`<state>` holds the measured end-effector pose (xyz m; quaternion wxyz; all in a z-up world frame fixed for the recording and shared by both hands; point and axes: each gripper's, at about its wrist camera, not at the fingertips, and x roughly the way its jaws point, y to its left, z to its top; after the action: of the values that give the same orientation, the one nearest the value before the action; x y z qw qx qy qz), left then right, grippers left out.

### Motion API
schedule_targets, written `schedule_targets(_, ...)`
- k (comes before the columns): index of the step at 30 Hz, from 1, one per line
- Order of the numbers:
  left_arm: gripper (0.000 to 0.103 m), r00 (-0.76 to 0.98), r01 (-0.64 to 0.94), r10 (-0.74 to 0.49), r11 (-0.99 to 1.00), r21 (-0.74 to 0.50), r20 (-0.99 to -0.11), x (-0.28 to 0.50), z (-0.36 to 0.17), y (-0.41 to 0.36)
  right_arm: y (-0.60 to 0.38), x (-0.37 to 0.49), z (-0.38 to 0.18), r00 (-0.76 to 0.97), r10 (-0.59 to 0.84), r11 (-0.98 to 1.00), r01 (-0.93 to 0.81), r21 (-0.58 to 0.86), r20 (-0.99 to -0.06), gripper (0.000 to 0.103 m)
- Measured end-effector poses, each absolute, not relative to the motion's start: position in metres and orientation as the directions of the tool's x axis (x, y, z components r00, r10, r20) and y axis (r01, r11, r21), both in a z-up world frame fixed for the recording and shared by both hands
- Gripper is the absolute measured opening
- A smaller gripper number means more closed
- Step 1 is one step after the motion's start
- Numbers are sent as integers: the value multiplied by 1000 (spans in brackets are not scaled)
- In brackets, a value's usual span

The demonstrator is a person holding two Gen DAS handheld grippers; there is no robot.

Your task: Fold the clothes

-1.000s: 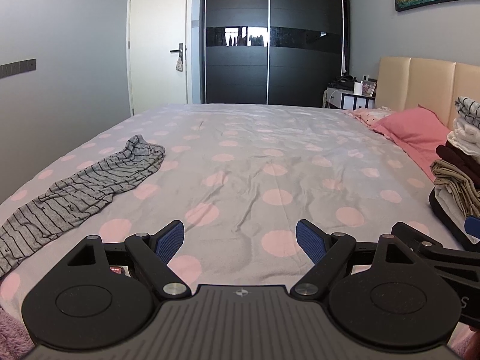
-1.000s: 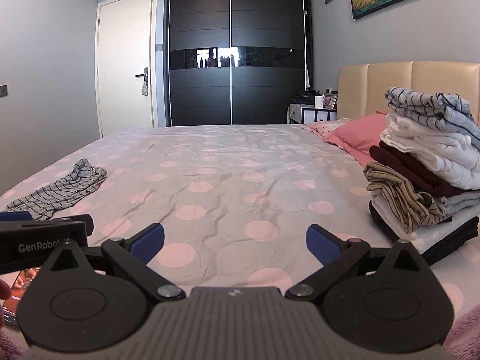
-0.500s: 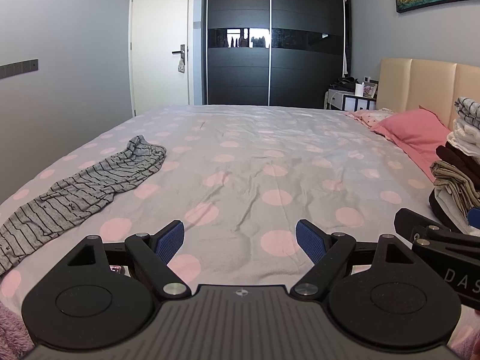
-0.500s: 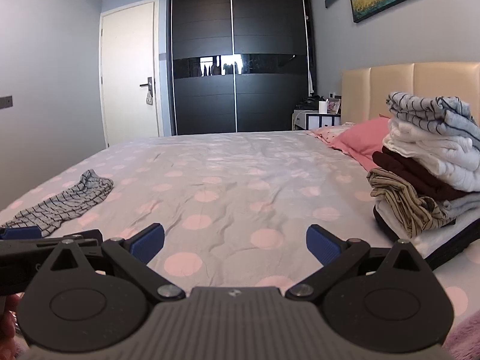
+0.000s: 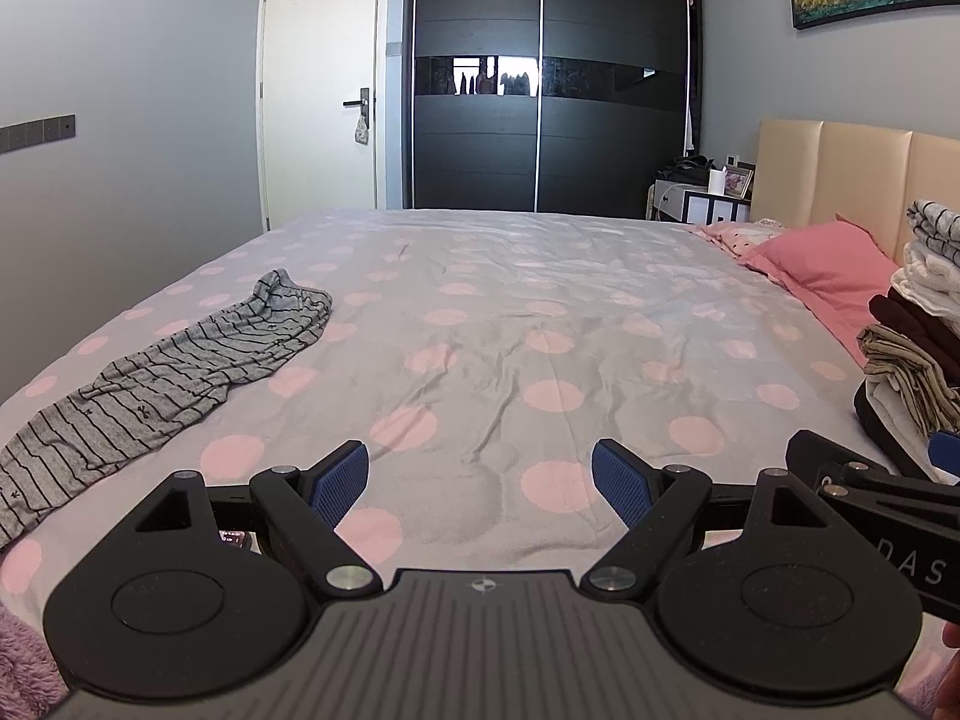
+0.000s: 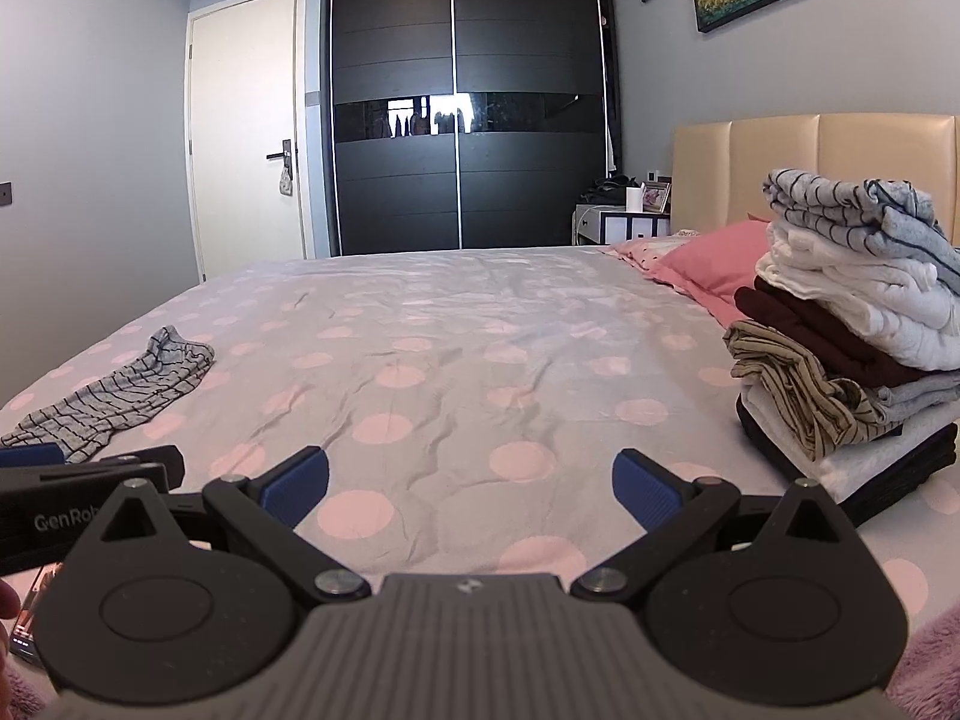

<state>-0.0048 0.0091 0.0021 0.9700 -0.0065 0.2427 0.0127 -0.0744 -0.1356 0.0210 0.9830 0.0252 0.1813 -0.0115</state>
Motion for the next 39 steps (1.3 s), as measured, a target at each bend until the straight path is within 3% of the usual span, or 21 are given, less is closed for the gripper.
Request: schedule_targets(39, 82, 833, -6, 8, 1000, 6, -554, 0, -14, 19, -129, -76, 15, 927, 22, 1000, -27, -10, -374, 102)
